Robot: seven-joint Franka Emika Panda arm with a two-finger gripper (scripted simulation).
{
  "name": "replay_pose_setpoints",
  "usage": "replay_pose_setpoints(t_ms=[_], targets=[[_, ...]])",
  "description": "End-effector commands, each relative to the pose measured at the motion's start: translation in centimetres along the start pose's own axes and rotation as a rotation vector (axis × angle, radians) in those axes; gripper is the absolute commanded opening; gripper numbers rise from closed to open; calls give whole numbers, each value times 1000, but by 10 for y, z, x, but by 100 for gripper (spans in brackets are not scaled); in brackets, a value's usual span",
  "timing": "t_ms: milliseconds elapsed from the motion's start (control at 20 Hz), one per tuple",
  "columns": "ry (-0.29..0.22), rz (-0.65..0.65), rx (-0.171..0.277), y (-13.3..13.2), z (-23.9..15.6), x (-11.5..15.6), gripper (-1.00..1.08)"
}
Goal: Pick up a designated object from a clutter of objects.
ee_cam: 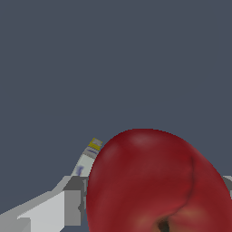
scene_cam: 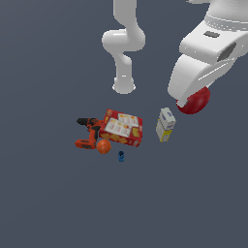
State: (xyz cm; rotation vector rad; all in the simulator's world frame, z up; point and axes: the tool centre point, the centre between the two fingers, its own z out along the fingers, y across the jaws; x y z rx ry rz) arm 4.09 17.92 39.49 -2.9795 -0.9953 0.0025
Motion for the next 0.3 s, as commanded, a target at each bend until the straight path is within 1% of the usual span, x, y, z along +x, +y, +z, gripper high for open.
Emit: replay_pose_setpoints(t_ms=[0,250], targets=[[1,1,-1,-1,-9,1,-100],[1,1,-1,-2,-13,3,-100]])
